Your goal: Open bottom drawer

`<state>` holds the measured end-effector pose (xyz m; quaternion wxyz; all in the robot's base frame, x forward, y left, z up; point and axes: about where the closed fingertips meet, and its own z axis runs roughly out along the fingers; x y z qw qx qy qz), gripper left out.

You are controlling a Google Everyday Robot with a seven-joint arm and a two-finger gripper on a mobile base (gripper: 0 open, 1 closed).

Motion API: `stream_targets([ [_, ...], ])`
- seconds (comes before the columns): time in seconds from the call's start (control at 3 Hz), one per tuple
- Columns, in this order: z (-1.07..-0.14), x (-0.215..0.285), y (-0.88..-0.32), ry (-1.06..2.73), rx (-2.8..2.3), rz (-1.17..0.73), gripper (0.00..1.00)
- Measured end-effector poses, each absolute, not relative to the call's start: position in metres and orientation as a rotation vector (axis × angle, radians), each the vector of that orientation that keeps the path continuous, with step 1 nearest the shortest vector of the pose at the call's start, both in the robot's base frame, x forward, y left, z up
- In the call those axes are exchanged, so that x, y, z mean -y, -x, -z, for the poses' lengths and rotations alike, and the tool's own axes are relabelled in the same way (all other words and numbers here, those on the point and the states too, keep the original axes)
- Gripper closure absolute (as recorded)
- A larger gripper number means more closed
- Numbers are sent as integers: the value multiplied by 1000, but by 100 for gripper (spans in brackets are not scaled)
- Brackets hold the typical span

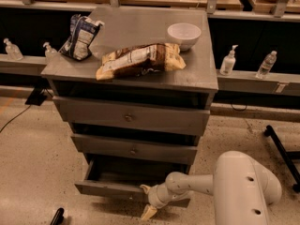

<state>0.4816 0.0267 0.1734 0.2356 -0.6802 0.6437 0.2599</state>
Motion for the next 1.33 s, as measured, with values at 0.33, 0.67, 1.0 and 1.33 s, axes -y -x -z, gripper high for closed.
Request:
stream_targets([
  [0.33, -174, -27, -482, 1866, -1766, -713, 26],
  [0.67, -174, -27, -482, 1866, -1765, -713, 21],
  [1.0, -175, -27, -482, 1866, -1765, -713, 5],
  [1.33, -175, -27, -482, 1866, -1765, -713, 0],
])
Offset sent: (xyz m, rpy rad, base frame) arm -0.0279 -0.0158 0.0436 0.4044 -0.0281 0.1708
